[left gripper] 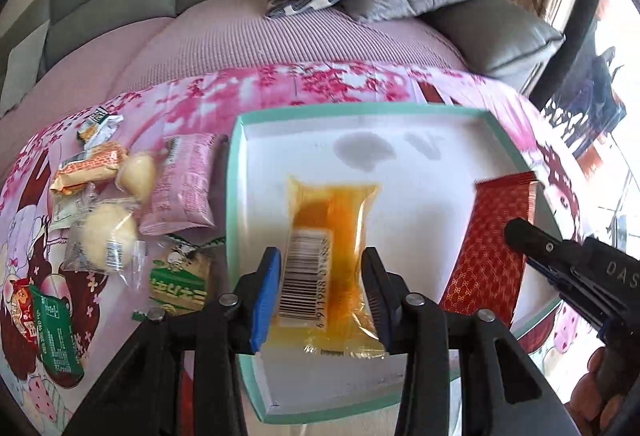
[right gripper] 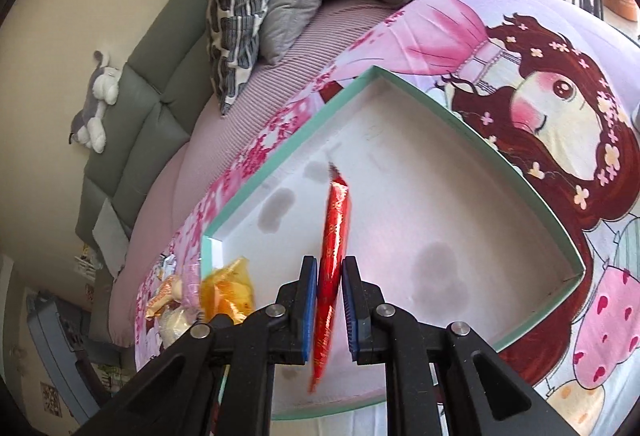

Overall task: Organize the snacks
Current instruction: 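Lower and release the yellow pack with left tool while right releases the red bar, then move left tool to the green biscuit pack while right moves to the red square pack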

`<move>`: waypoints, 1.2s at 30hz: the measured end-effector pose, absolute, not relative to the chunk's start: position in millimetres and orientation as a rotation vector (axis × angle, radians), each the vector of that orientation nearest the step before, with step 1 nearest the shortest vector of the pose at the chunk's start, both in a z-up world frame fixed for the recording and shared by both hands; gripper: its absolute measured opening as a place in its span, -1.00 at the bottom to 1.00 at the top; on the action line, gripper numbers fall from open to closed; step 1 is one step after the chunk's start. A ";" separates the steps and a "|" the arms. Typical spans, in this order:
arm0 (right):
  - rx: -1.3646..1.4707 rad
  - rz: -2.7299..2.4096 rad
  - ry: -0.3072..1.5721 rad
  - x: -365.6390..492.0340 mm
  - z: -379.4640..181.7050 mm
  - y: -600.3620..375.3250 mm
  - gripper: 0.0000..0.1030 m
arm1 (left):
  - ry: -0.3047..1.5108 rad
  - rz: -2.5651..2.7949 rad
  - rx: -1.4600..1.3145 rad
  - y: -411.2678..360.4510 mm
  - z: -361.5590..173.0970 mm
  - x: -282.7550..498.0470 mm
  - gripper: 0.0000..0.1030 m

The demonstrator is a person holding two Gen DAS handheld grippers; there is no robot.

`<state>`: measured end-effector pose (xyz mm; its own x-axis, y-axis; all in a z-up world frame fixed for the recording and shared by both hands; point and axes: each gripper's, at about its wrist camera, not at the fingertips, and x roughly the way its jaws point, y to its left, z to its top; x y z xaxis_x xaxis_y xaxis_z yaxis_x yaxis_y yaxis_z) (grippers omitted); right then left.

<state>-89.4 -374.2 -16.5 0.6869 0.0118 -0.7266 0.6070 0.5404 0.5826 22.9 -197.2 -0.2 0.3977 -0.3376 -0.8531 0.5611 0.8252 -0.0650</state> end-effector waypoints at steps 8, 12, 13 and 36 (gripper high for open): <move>0.918 -0.510 0.840 -94.7 -28.7 -379.9 0.26 | 1.047 -0.522 0.256 -185.7 -4.5 26.0 0.46; 0.846 -0.530 0.864 -90.3 -25.2 -376.5 0.42 | 1.040 -0.493 0.237 -175.4 -0.3 27.8 0.57; 0.831 -0.526 0.871 -87.8 -24.8 -374.4 0.56 | 1.032 -0.489 0.230 -172.4 2.1 27.7 0.57; 0.497 -0.452 0.913 -47.2 0.1 -306.2 1.00 | 0.995 -0.166 0.152 -65.1 11.5 65.6 0.86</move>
